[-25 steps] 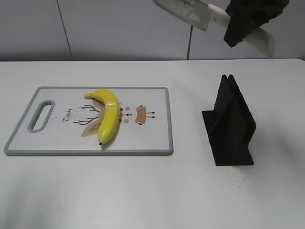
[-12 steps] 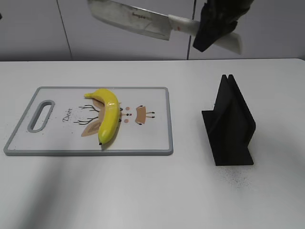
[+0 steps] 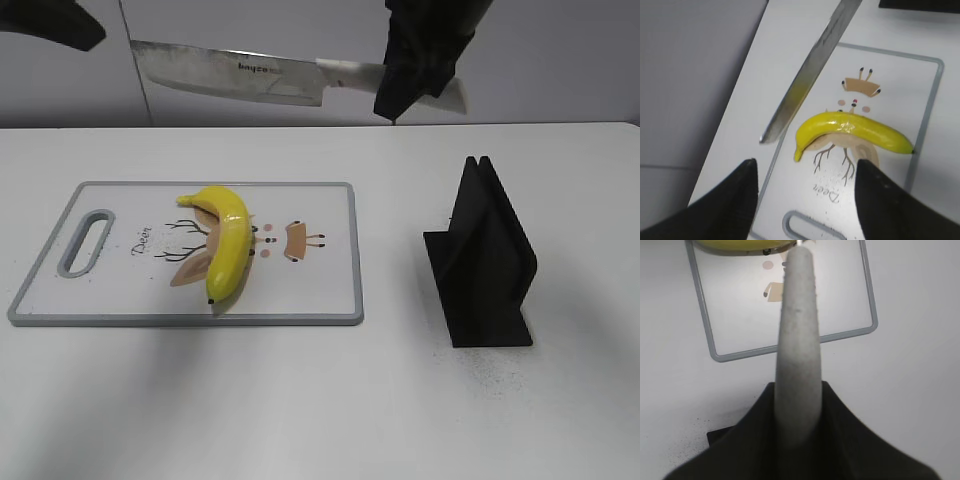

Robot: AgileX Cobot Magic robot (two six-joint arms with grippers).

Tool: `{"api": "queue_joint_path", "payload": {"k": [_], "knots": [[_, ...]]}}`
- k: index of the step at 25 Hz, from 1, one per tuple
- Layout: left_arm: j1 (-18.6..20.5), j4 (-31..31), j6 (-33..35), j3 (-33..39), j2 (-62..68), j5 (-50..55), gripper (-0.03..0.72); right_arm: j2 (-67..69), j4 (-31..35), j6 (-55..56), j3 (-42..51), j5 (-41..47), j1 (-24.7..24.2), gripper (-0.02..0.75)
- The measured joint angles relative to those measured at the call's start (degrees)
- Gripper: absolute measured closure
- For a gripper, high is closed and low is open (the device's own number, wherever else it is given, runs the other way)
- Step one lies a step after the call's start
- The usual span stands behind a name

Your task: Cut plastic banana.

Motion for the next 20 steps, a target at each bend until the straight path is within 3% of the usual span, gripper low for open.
{"api": "queue_joint_path", "payload": {"k": [6, 15, 20], "knots": [[-1.53, -3.51, 6.94, -0.12, 4.88, -0.23, 0.114, 0.80, 1.32, -4.53, -0.16, -0.06, 0.00, 0.577], [-1.92, -3.57, 7.64, -0.12, 10.63, -2.70, 0.121, 3.70, 4.18, -9.51, -0.23, -0.17, 1.04, 0.577], [-1.92, -3.57, 7.64, -0.12, 12.75, -2.61, 0.182, 6.02, 4.47, -10.57, -0.69, -0.17, 1.58, 0.577]]}}
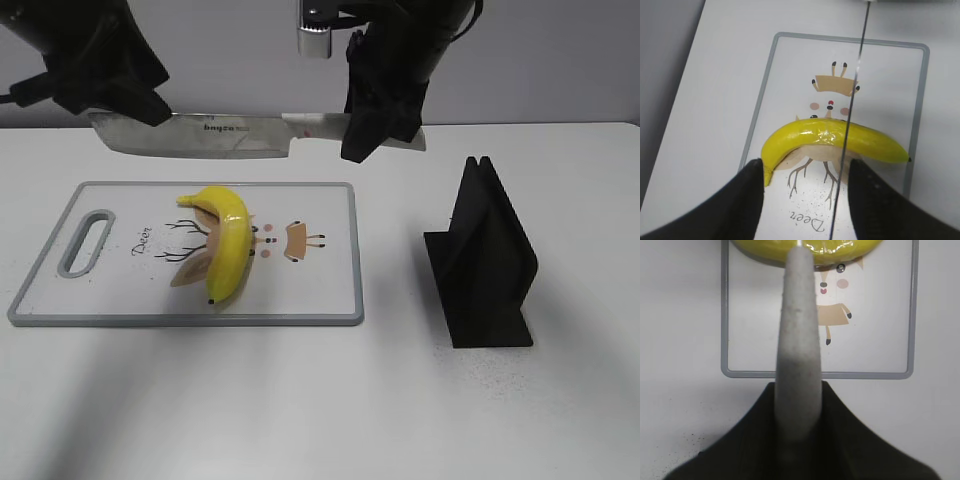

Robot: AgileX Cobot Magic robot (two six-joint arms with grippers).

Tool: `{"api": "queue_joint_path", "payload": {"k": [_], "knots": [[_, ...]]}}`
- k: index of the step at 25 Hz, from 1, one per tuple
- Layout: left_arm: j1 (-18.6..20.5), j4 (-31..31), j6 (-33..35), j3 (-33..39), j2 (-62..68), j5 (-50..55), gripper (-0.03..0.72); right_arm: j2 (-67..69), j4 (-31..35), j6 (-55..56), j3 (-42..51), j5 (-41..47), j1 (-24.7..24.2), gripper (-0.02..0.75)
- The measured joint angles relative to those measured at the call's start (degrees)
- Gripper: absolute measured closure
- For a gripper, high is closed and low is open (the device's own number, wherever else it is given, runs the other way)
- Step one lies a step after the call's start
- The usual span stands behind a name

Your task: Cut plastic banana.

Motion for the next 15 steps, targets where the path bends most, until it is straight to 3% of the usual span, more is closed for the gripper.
{"api": "queue_joint_path", "payload": {"k": [15], "knots": [[0.00, 0.20, 0.00, -0.07, 6.03, 0.76, 0.233, 3.83, 0.88, -1.72, -2.24, -0.10, 0.05, 0.579]]}}
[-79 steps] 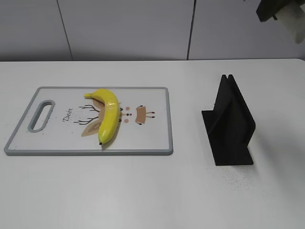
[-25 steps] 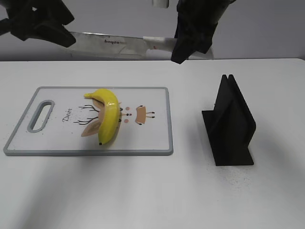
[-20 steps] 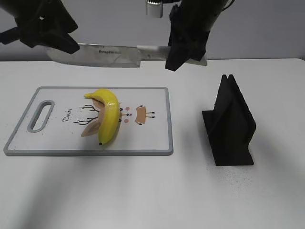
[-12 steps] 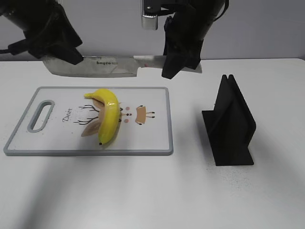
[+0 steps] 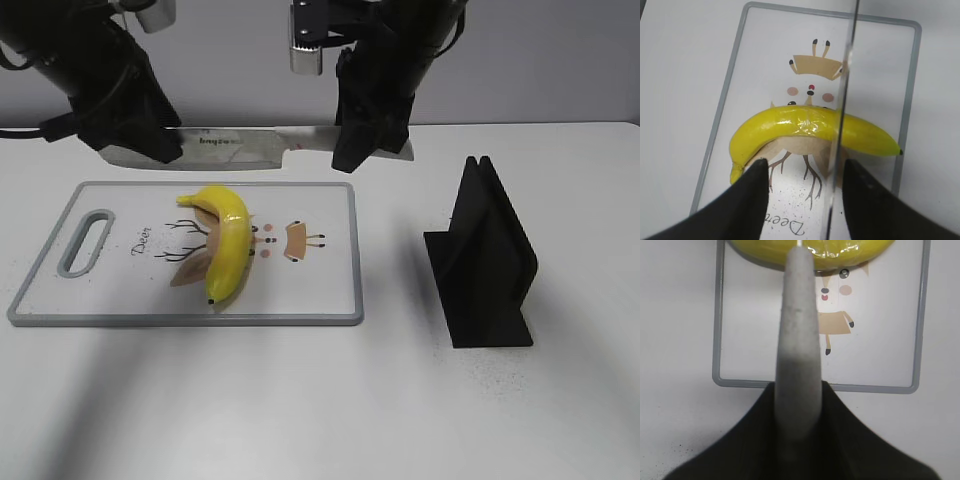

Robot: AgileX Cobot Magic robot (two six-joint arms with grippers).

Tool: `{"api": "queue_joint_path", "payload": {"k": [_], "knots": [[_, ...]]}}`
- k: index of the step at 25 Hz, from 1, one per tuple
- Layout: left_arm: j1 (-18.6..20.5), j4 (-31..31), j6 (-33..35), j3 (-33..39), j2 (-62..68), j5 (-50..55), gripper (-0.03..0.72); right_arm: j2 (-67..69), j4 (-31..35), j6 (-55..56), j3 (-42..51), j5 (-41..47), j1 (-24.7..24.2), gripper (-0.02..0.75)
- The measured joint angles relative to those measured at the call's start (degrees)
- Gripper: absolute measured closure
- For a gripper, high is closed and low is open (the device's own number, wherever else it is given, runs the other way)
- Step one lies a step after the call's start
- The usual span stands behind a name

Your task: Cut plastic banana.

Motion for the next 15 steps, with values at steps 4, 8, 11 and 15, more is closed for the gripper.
{"api": "queue_joint_path", "payload": {"k": [4, 8, 11, 15], "knots": [[0.00, 0.00, 0.00, 0.00, 0.06, -1.15, 0.290, 0.07, 0.05, 0.00, -0.13, -0.06, 0.00, 0.579], [0.00, 0.12, 0.00, 0.00, 0.06, -1.48, 0.482, 0.61, 0.05, 0.06, -0.44, -1.39, 0.00, 0.579], [0.00, 0.21, 0.00, 0.00, 0.12, -1.42, 0.603, 0.75, 0.05, 0.22, -0.44, -2.06, 0.00, 0.579], [0.00, 0.21, 0.20, 0.00, 0.41, -1.42, 0.659, 0.75, -0.01, 0.07, -0.44, -2.71, -0.11, 0.579]]}}
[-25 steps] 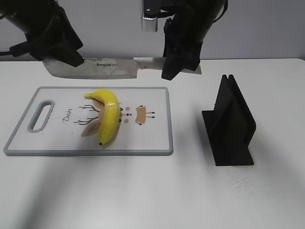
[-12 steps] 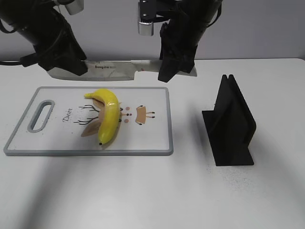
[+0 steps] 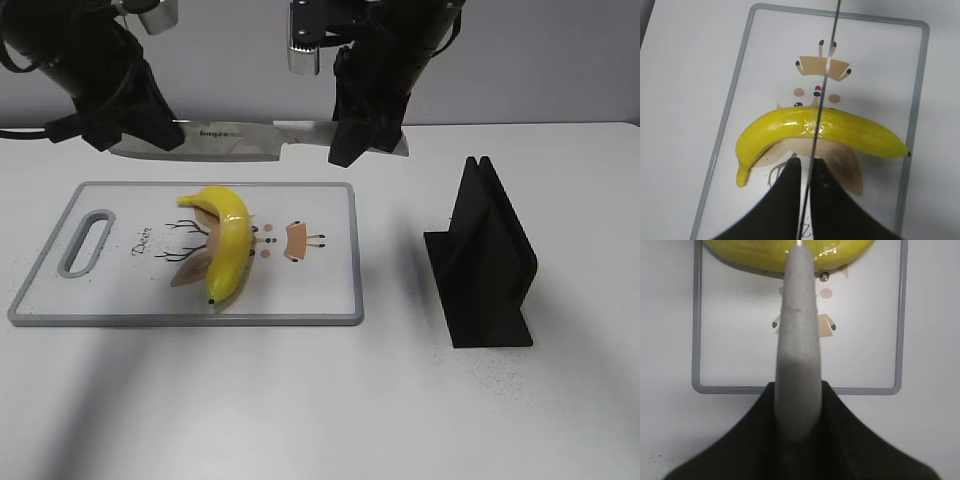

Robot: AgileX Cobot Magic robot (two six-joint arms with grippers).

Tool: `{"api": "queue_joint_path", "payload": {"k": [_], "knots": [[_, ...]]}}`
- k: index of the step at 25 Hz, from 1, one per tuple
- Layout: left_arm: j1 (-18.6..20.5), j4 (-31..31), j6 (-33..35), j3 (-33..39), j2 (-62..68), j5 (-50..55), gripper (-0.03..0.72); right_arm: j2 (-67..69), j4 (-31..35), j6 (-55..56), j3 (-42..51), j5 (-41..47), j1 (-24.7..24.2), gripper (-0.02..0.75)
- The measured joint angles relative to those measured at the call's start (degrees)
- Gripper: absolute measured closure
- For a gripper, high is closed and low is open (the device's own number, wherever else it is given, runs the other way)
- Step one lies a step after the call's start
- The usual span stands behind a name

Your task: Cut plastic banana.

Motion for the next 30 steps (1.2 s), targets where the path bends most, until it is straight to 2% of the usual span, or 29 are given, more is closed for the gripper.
{"api": "queue_joint_path", "payload": {"k": [3, 10, 20, 30], "knots": [[0.00, -0.33, 0.11, 0.00, 1.08, 0.20, 0.682, 0.00, -0.27, -0.07, 0.00, -0.06, -0.28, 0.579], [-0.71, -0.13, 0.23, -0.06, 4.83, -2.00, 0.684, 2.11, -1.80, 1.18, -0.29, -0.06, -0.28, 0.579], [-0.78, -0.61, 0.66, -0.59, 16.26, -6.72, 0.682, 15.76, -3.42, 1.25, -7.05, 1.36, -0.50, 0.578], [-1.22, -1.18, 1.11, -1.47, 17.43, -6.53, 0.682, 17.75, -3.67, 1.25, -8.27, 2.28, -0.84, 0.576]]}}
